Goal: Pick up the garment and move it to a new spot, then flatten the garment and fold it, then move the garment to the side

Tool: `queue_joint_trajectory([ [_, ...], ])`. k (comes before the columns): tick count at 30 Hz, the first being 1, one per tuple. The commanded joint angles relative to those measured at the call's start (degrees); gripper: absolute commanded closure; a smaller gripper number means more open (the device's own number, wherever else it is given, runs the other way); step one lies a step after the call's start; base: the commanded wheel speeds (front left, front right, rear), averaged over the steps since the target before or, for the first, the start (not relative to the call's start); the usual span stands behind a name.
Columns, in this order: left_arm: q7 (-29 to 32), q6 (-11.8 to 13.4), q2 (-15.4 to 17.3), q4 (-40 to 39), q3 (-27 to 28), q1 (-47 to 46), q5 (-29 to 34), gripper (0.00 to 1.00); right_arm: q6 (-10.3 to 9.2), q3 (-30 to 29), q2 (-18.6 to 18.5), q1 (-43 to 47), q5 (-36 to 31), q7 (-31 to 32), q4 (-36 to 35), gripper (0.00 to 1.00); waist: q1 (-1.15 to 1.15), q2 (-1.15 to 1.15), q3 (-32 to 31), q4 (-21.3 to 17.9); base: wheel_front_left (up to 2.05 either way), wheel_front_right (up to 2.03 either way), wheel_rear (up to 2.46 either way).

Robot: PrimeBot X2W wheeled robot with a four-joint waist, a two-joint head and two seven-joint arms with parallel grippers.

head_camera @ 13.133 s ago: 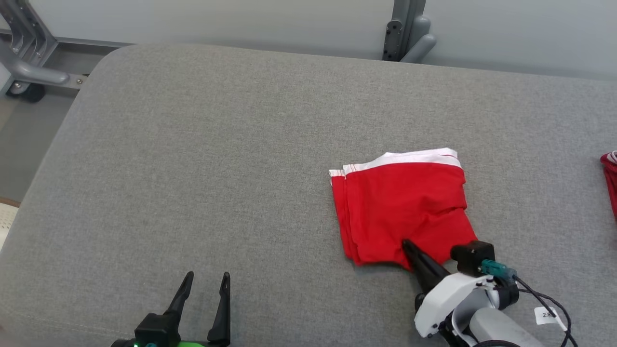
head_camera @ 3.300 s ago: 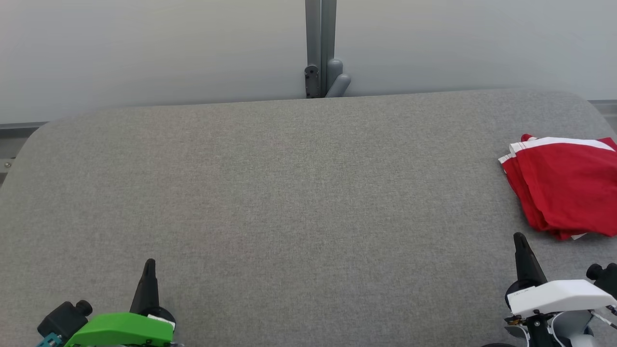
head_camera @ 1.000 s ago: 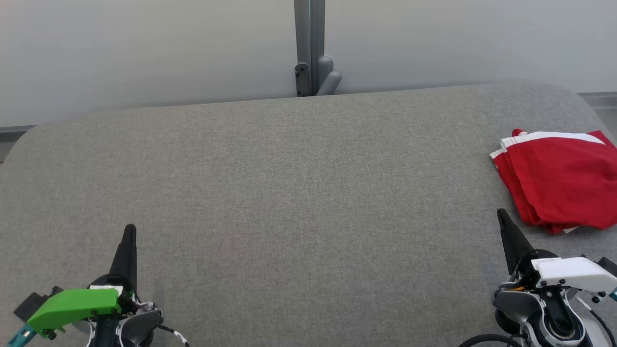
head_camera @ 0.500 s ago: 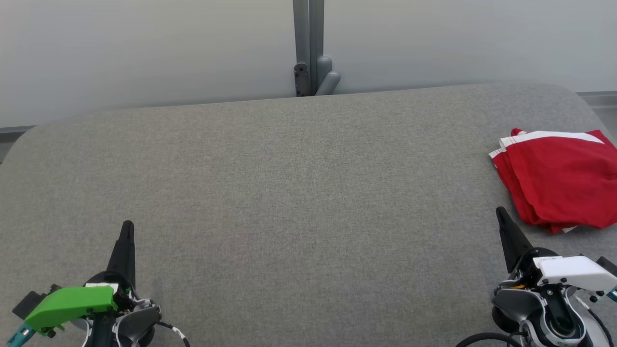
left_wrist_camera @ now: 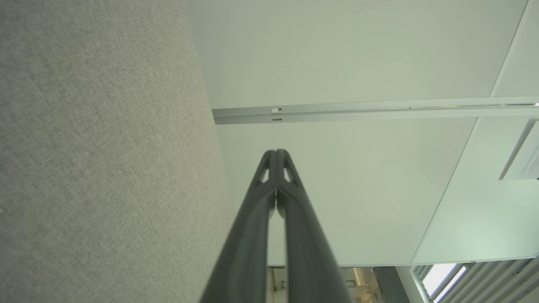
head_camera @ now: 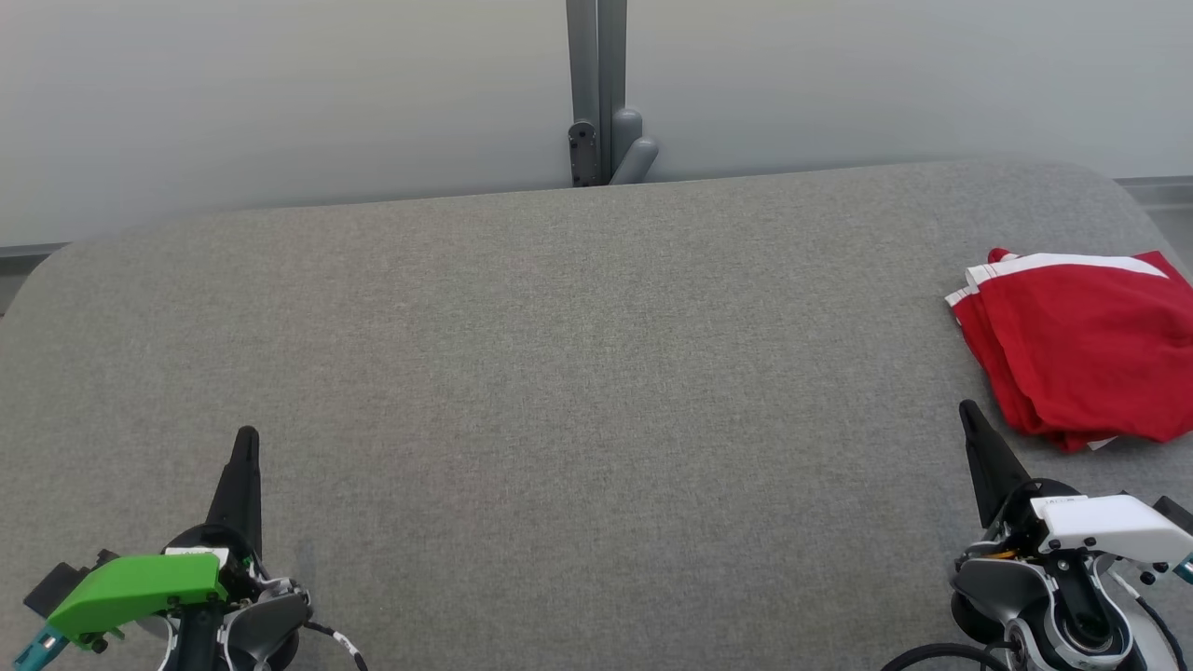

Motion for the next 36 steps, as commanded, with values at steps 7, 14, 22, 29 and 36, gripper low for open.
queue_joint_trajectory([
  [7, 0.23, -0.21, 0.31, -0.26, 0.1, -0.57, -0.18, 1.0, 0.02, 0.08, -0.26, -0.68, 0.34, 0.21, 0.12, 1.0, 0.0, 0.0, 0.0, 0.0, 0.0, 0.0, 0.0],
  [14, 0.23, -0.21, 0.31, -0.27, 0.1, -0.56, -0.18, 1.0, 0.02, 0.07, -0.26, -0.68, 0.34, 0.21, 0.11, 1.0, 0.0, 0.0, 0.0, 0.0, 0.0, 0.0, 0.0],
  [22, 0.23, -0.21, 0.31, -0.27, 0.1, -0.56, -0.18, 1.0, 0.02, 0.08, -0.26, -0.68, 0.33, 0.21, 0.11, 1.0, 0.0, 0.0, 0.0, 0.0, 0.0, 0.0, 0.0],
  [29, 0.23, -0.21, 0.31, -0.27, 0.1, -0.56, -0.18, 1.0, 0.02, 0.08, -0.26, -0.68, 0.33, 0.21, 0.11, 1.0, 0.0, 0.0, 0.0, 0.0, 0.0, 0.0, 0.0],
  [36, 0.23, -0.21, 0.31, -0.27, 0.1, -0.56, -0.18, 1.0, 0.02, 0.08, -0.26, -0.68, 0.33, 0.21, 0.11, 1.0, 0.0, 0.0, 0.0, 0.0, 0.0, 0.0, 0.0],
])
